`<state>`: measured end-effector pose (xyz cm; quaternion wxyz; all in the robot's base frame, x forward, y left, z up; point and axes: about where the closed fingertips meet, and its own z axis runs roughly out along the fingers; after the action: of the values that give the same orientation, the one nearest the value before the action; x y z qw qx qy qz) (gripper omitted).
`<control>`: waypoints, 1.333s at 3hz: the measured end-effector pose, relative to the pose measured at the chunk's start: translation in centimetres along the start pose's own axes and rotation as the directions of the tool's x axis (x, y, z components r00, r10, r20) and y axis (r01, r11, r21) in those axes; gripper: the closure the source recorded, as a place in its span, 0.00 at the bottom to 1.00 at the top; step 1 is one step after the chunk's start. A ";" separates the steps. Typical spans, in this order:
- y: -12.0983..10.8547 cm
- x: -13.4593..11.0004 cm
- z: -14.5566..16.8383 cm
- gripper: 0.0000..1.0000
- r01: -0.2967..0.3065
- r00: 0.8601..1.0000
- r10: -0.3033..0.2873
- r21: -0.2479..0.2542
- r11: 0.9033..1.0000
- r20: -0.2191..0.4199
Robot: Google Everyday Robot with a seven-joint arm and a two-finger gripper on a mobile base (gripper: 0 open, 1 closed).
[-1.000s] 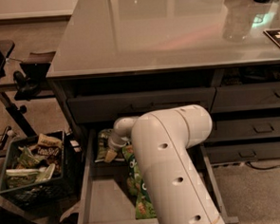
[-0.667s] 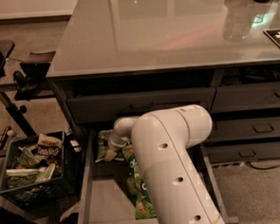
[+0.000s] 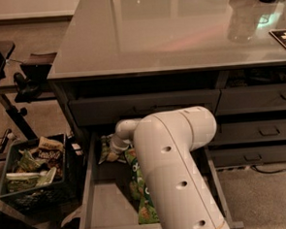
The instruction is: Pick green jalapeno chip bag from middle drawer and place on counter
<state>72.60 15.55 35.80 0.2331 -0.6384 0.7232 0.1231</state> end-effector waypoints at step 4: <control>8.4 -1.9 -13.2 1.00 0.033 0.959 -0.041 0.035 0.999 0.280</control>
Offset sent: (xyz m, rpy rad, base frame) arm -0.0961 -0.0341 0.1013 0.1904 -0.0932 0.0143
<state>62.19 12.19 47.07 0.3448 -0.6243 0.6726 0.1971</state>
